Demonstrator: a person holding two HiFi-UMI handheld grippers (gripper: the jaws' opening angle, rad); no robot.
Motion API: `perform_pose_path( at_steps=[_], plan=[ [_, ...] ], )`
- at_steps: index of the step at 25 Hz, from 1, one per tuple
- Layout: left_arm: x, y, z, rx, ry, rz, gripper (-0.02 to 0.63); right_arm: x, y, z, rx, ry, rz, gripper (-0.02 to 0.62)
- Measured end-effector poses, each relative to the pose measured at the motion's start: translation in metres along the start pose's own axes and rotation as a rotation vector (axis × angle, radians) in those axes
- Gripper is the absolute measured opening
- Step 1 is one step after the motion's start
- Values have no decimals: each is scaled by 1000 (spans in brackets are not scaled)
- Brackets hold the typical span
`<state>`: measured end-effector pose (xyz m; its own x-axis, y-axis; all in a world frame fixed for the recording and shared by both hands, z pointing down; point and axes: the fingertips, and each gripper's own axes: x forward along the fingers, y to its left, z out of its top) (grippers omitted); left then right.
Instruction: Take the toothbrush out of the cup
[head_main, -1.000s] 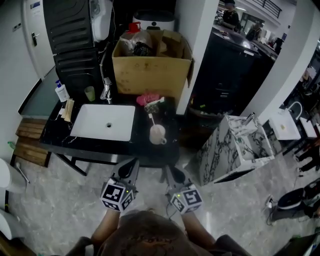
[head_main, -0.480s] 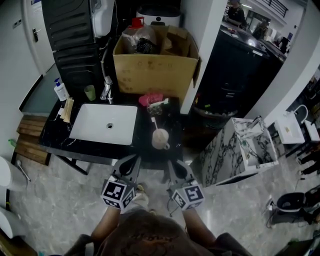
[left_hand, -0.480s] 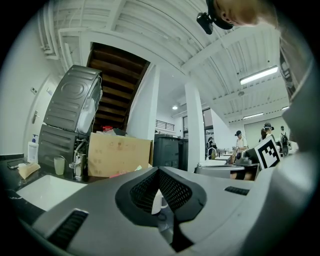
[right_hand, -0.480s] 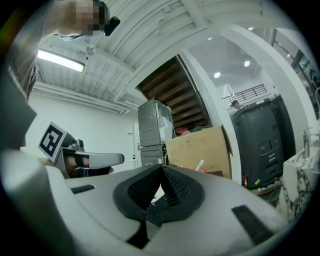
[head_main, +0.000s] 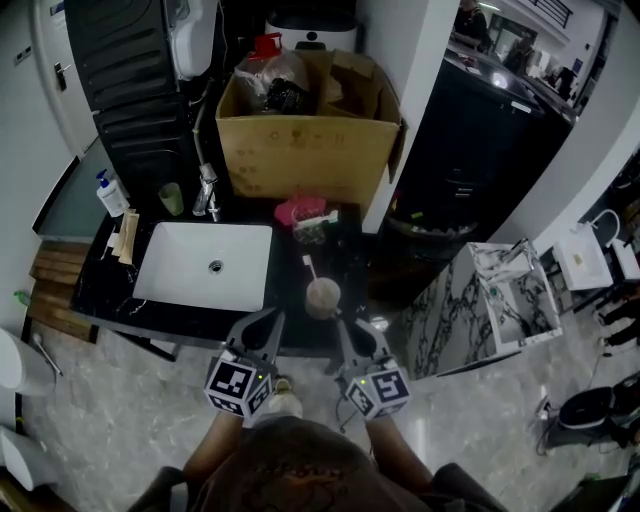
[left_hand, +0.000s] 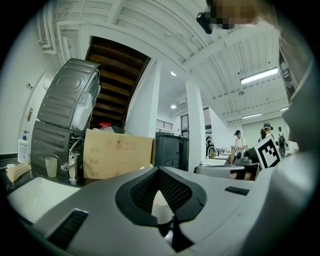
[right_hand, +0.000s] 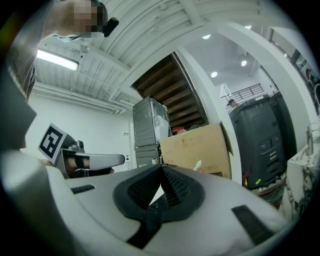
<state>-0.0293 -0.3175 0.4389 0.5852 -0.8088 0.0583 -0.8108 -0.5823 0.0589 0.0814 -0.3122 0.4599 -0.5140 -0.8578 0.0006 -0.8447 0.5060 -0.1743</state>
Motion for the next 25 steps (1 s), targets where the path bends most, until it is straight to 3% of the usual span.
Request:
perform_pose_path(
  at_steps=[9,11,13,21,25],
  plan=[
    [18,15,-5,-9,15,-6,2,24,-12,-2,2,12,-5,3],
    [20,16,-6,-12,17,-8,0,30,-13,-4,5,25,1,134],
    [21,17,-8,-14,21,-8,2,35,-13,-8,9,38,4,198],
    [22,24,-14,-15,40,-1,2,66,-16,-18,-7,95,56,202],
    [20,27,-16,-19,44,7,2,90,-21,-26,-66,162,82,202]
  ],
)
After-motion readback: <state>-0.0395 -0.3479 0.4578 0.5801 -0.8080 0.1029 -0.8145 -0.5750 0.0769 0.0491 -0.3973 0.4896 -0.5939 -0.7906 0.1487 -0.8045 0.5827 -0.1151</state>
